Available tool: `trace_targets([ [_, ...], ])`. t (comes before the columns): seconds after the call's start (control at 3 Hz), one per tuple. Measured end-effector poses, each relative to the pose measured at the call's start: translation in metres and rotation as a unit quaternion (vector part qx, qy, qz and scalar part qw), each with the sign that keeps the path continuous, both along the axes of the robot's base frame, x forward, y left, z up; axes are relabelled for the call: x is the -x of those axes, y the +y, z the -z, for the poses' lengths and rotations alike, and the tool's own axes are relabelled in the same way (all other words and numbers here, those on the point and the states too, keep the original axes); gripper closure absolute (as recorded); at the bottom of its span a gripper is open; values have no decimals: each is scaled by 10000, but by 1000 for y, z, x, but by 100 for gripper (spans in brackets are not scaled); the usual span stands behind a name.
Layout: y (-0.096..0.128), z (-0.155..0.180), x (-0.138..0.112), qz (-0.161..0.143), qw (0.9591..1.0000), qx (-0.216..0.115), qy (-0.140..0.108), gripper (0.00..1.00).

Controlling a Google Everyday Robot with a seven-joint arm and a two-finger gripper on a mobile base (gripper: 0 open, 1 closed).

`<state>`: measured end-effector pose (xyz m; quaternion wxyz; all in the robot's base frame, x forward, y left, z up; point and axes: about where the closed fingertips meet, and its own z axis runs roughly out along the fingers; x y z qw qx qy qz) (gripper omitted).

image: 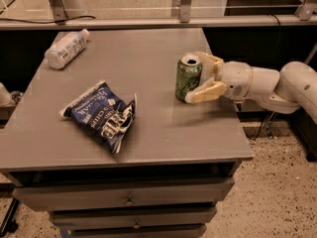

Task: Place green can upright

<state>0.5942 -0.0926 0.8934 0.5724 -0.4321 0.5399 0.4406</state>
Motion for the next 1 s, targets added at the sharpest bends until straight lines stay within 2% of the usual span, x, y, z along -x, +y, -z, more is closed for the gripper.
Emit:
trace_targets([
  [0.33, -35, -43, 4, 246, 9987, 355, -285, 0],
  [0.67, -87, -113, 20, 695, 9915, 814, -737, 0],
  [1.0, -97, -135, 20, 814, 9889, 818, -933, 0],
])
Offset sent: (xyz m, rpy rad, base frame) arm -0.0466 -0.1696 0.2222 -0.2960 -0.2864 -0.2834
